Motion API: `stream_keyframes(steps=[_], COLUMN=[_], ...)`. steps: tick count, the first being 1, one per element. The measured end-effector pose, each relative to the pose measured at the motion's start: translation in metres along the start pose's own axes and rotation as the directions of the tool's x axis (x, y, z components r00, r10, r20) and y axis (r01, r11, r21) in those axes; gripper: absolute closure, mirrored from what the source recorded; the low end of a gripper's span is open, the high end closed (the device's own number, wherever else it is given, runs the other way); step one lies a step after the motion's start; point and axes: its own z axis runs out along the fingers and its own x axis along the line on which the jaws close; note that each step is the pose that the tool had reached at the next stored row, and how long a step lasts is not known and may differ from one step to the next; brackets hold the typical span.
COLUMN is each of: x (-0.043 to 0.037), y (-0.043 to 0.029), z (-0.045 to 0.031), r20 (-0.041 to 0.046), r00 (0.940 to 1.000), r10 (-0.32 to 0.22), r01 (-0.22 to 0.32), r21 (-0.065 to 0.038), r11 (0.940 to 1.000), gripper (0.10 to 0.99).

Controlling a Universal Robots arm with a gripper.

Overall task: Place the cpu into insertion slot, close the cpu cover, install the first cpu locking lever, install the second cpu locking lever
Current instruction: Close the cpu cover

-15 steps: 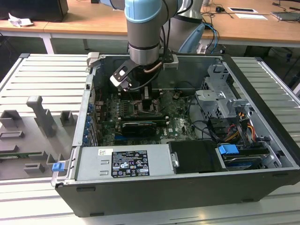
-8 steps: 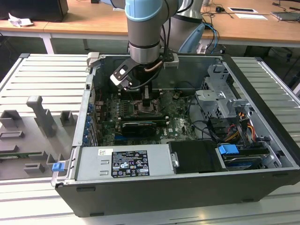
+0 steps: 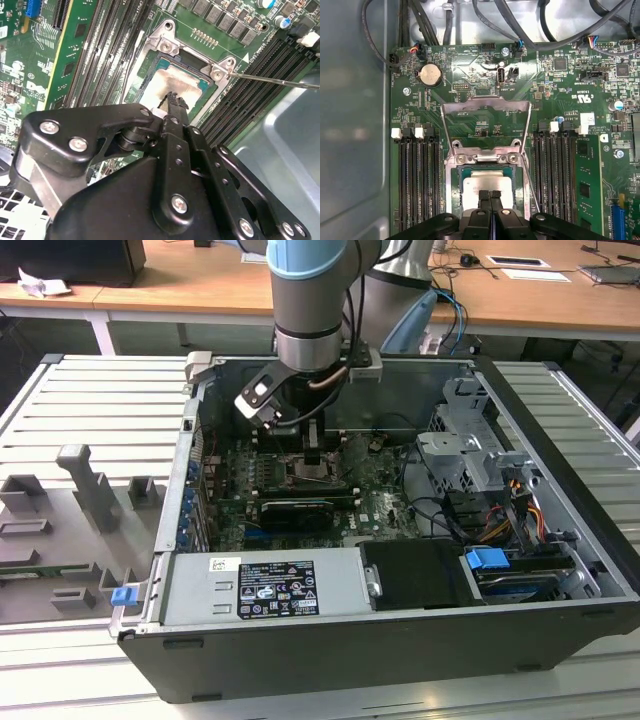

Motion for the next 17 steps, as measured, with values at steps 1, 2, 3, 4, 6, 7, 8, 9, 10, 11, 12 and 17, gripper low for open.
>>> stream_keyframes(steps=[1,2,3,4,6,7,8,9,10,11,12,17], x=[0.0,0.0,0.0,0.0,0.0001,0.0001,0.0001,0.0002,0.0002,0.0001,0.0001,0.0003], y=[0.0,0.0,0.0001,0.0002,0.0004,0.0004,0.0004,0.0005,0.0005,0.0005,0.0006,0.0009], z=[-0.0004,-0.0006,-0.0013,-0.0021,-0.0031,-0.0033,-0.0038,-0.0048,-0.005,-0.0055,-0.0059,-0.0097], r20=[0.0001,0.0001,-0.0001,-0.0001,-0.0002,-0.0003,-0.0001,-0.0001,-0.0002,0.0002,0.0002,-0.0002], r00=[1.0,1.0,1.0,1.0,1.0,1.0,1.0,1.0,1.0,1.0,1.0,1.0], r10=[0.0,0.0,0.0,0.0,0.0,0.0,0.0,0.0,0.0,0.0,0.0,0.0], r01=[0.0,0.0,0.0,0.0,0.0,0.0,0.0,0.0,0.0,0.0,0.0,0.0], r21=[0.0,0.0,0.0,0.0,0.0,0.0,0.0,0.0,0.0,0.0,0.0,0.0], r11=[1.0,1.0,1.0,1.0,1.0,1.0,1.0,1.0,1.0,1.0,1.0,1.0], gripper=[0.98,0.98,0.98,0.98,0.98,0.98,0.98,0.98,0.98,0.98,0.98,0.98])
